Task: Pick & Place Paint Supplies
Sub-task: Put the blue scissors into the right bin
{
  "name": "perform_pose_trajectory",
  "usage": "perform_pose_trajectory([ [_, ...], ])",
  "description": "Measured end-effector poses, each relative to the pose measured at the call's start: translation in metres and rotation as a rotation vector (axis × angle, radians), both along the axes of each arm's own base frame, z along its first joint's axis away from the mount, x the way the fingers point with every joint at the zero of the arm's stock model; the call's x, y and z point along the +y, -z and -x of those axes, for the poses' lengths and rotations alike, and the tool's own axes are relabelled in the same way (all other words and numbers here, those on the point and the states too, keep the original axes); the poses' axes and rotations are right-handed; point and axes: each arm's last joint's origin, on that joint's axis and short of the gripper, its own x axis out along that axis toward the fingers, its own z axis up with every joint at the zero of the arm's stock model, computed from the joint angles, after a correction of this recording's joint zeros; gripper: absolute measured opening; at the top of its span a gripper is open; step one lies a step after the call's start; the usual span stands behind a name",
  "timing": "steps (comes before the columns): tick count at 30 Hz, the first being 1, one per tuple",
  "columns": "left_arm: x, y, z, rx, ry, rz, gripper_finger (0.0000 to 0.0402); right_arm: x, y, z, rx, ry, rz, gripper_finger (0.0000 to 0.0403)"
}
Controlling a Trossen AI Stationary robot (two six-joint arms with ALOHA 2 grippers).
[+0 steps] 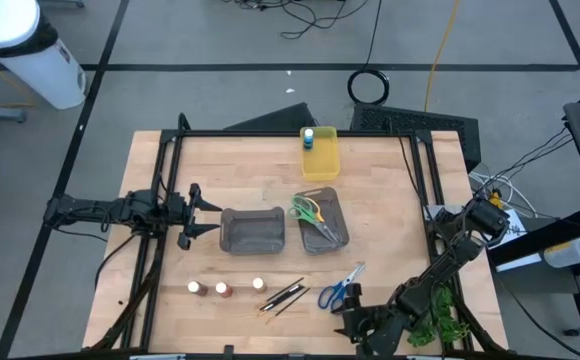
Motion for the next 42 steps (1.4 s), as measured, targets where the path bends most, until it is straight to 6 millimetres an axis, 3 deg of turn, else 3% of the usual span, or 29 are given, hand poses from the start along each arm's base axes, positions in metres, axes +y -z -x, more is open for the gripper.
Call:
perform_pose_trajectory([
  [6,0.0,0.0,0.0,0.0,0.0,0.0,0.0237,-0.012,0.007,-0.004,0.015,0.021,0.035,0.0234],
  [14,0.0,0.0,0.0,0.0,0.0,0.0,0.0237,-0.028,0.014,-0.021,0.039,0.046,0.065,0.0228],
  [22,0.0,0.0,0.0,0.0,0.0,0.0,0.0237,-0.024,0.038,-0.029,0.084,-0.002,0.037,0.0226],
  [31,0.0,0.0,0.0,0.0,0.0,0.0,0.0237,-0.038,0.049,-0.037,0.18,0.097,0.069,0.0225],
  [36,0.0,0.0,0.0,0.0,0.0,0.0,0.0237,-0.045,0.053,-0.034,0.251,0.15,0.075,0.0202],
  [42,0.0,0.0,0.0,0.0,0.0,0.0,0.0237,-0.047,0.054,-0.034,0.277,0.146,0.061,0.0142],
])
